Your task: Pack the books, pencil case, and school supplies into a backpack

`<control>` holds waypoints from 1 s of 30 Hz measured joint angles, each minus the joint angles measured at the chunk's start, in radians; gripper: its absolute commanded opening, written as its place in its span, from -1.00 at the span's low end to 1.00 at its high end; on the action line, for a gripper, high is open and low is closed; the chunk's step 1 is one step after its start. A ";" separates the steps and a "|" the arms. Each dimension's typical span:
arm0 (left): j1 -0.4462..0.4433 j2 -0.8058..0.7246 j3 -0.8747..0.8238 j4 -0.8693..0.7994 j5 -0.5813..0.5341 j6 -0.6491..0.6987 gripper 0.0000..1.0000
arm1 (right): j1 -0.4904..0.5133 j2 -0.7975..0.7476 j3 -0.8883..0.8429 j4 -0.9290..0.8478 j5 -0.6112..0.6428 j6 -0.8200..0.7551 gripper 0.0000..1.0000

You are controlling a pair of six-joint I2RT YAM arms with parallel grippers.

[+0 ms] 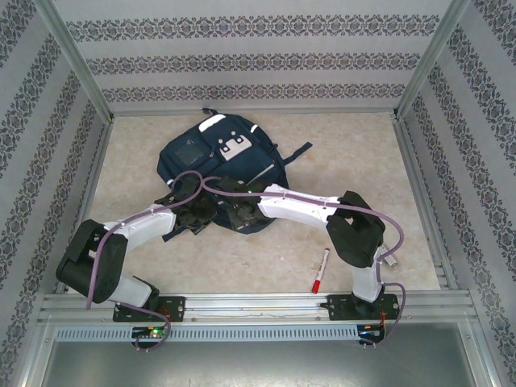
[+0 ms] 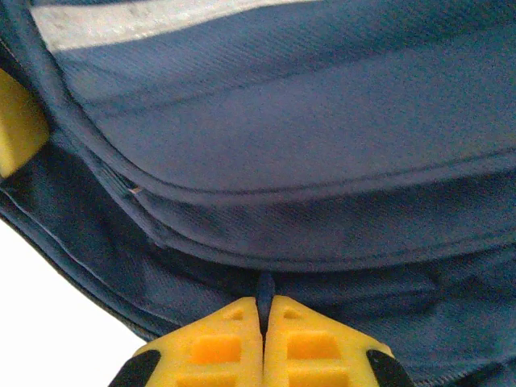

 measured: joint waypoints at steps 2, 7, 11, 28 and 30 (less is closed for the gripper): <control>0.005 -0.028 0.000 -0.010 -0.002 0.027 -1.00 | -0.012 -0.026 -0.026 0.009 -0.005 -0.025 -1.00; 0.091 -0.112 0.016 -0.066 0.065 0.161 -1.00 | -0.105 -0.132 -0.140 0.064 -0.071 -0.163 -1.00; 0.175 -0.115 0.052 -0.131 0.150 0.295 -1.00 | -0.180 -0.201 -0.190 0.083 -0.102 -0.266 -1.00; 0.449 0.074 0.269 -0.420 0.261 0.766 -0.49 | -0.270 -0.255 -0.280 0.201 -0.224 -0.397 -1.00; 0.481 0.156 0.352 -0.434 0.254 0.784 -0.10 | -0.217 -0.277 -0.285 0.211 -0.218 -0.399 -1.00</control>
